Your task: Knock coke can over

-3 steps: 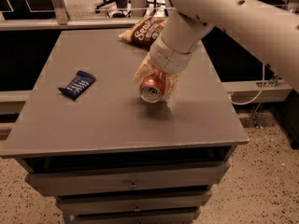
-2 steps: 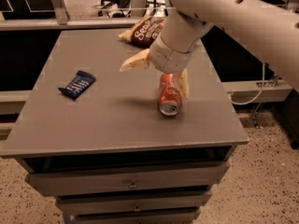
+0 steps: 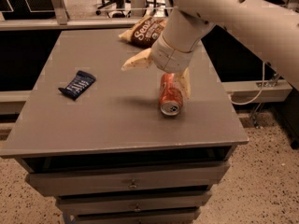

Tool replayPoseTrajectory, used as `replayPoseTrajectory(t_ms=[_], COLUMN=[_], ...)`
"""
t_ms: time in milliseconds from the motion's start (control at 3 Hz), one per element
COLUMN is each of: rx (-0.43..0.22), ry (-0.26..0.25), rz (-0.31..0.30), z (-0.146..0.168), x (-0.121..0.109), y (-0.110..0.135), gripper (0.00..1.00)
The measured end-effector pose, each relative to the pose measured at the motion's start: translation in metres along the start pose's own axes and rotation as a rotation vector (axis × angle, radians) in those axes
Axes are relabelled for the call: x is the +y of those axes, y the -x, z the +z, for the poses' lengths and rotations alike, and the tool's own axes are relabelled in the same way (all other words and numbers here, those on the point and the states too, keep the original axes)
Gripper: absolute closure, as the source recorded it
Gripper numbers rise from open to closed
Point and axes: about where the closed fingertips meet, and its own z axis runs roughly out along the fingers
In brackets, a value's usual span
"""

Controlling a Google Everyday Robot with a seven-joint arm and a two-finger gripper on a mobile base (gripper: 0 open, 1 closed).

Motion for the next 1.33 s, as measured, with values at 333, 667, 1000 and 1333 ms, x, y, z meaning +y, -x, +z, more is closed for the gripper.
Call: replayPoseTrajectory(t_ms=[333, 667, 1000, 1333], rx=[0.009, 0.012, 0.023, 0.051], ry=[0.003, 0.006, -0.008, -0.096], rz=[0.020, 0.026, 0.058, 0.170], z=[-0.004, -0.006, -0.015, -0.041], x=[0.006, 0.008, 0.013, 0.020], y=[-0.005, -0.007, -0.015, -0.039], gripper=[0.00, 0.00, 0.00, 0.00])
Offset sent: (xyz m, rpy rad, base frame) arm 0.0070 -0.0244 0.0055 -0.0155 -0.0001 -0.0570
